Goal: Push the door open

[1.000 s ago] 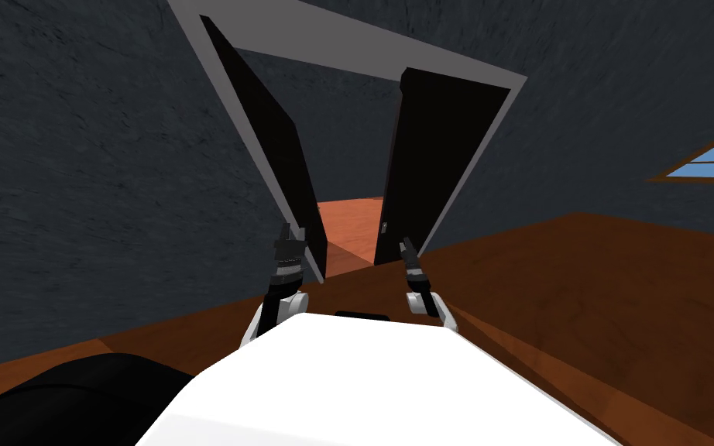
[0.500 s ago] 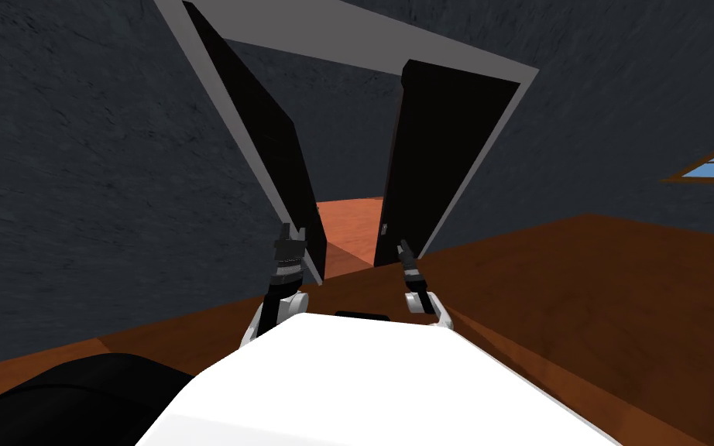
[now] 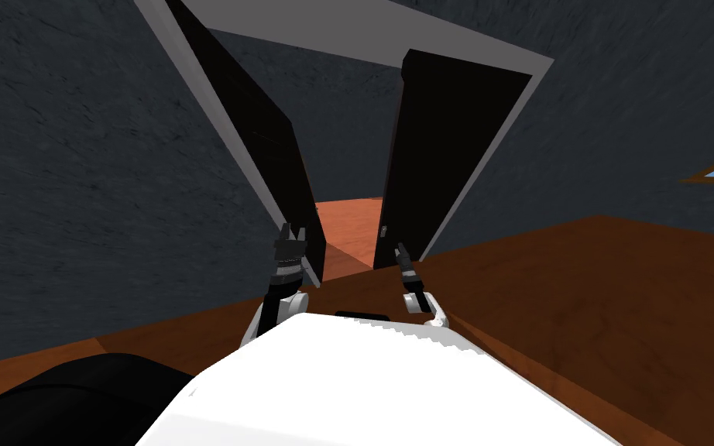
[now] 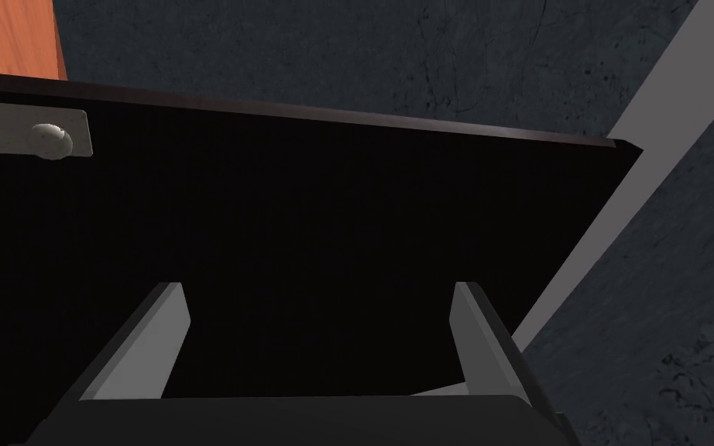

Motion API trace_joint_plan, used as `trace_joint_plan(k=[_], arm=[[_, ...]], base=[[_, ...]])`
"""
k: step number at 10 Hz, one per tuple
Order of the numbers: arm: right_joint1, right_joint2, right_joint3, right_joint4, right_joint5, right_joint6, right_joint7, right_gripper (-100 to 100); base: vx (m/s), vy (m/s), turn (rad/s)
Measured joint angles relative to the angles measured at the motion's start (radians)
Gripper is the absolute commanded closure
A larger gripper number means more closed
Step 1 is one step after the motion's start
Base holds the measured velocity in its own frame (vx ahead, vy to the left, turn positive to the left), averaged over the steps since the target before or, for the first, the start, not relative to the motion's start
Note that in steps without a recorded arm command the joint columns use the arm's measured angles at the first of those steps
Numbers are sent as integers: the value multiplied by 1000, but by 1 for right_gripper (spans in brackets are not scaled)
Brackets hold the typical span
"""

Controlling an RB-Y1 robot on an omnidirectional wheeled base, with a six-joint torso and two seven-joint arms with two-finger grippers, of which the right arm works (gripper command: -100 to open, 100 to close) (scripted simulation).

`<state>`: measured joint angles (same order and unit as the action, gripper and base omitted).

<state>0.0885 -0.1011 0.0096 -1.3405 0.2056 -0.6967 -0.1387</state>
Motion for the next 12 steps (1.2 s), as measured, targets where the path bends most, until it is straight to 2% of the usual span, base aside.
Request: trace_joint_plan(k=[10, 11, 12], arm=[[-95, -7, -11, 286, 27, -59, -61, -100], [-114, -5, -14, 329, 29, -68, -66, -100], [-118, -5, -14, 352, 32, -75, -72, -100]], base=[[80, -55, 27], [90, -39, 29], [89, -57, 21]])
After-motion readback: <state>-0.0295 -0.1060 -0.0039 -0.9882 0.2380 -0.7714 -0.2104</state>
